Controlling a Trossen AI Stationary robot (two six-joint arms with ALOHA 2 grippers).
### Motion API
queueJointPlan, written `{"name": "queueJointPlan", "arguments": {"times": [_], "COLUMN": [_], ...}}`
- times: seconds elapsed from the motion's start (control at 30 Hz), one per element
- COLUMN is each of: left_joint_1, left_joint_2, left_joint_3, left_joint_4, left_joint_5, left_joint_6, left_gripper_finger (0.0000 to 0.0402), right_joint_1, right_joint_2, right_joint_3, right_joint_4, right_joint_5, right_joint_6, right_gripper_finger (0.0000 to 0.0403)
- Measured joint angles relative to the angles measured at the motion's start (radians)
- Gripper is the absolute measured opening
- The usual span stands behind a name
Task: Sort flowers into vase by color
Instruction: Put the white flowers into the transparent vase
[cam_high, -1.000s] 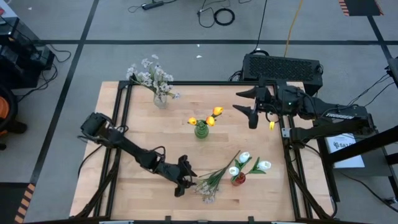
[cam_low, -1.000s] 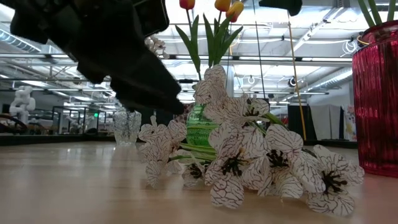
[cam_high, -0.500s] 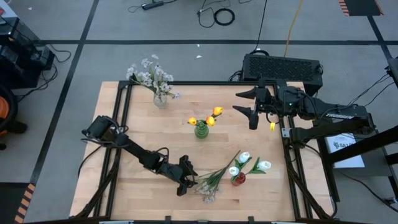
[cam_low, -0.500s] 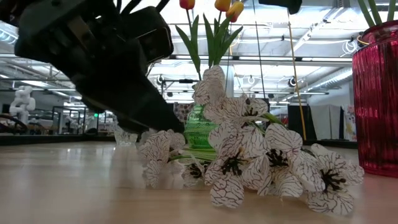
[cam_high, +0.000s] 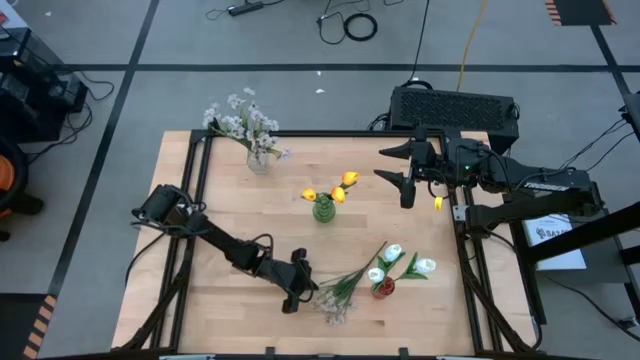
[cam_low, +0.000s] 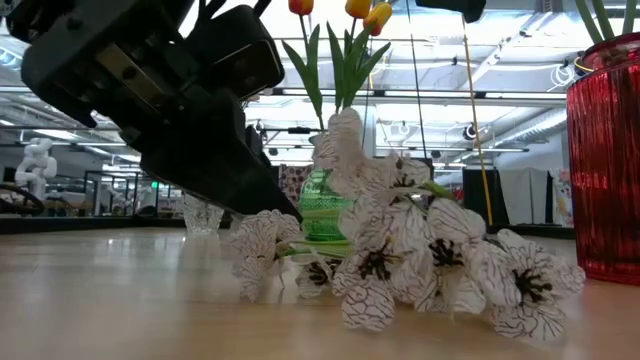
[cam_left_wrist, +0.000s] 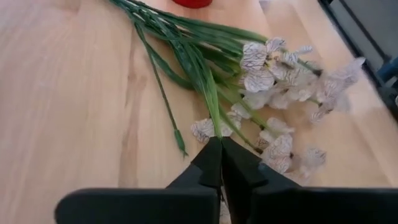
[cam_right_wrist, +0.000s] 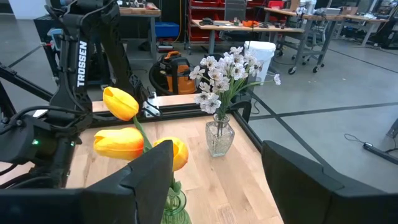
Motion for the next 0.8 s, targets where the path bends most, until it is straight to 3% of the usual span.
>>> {"name": "queueJointPlan", "arguments": {"times": [0.13, 0.27, 0.4, 0.57, 0.7, 0.8], "left_joint_1": [0.015, 0.026, 0.028, 0.034, 0.024, 0.010], "left_joint_2": [-0.041, -0.132, -0.272, -0.473, -0.606, -0.678], "left_joint_3": [0.000, 0.000, 0.000, 0.000, 0.000, 0.000], "left_joint_4": [-0.127, -0.373, -0.665, -0.970, -1.052, -1.067], "left_joint_5": [0.023, 0.026, 0.033, -0.003, -0.021, -0.085], "left_joint_6": [0.016, 0.032, 0.095, 0.037, 0.013, 0.007], "left_gripper_finger": [0.0010, 0.0004, 0.0007, 0.0008, 0.0011, 0.0026], "right_joint_1": [0.000, 0.000, 0.000, 0.000, 0.013, 0.055], "right_joint_2": [0.000, 0.000, 0.000, 0.000, 0.001, 0.001], "right_joint_3": [0.000, 0.000, 0.000, 0.000, 0.000, 0.000], "right_joint_4": [0.000, -0.001, -0.001, -0.009, -0.005, 0.020], "right_joint_5": [0.000, 0.000, 0.000, -0.004, -0.108, -0.129], "right_joint_6": [0.000, 0.000, -0.004, -0.003, -0.030, -0.080], "right_gripper_finger": [0.0238, 0.0238, 0.0238, 0.0238, 0.0238, 0.0238]}}
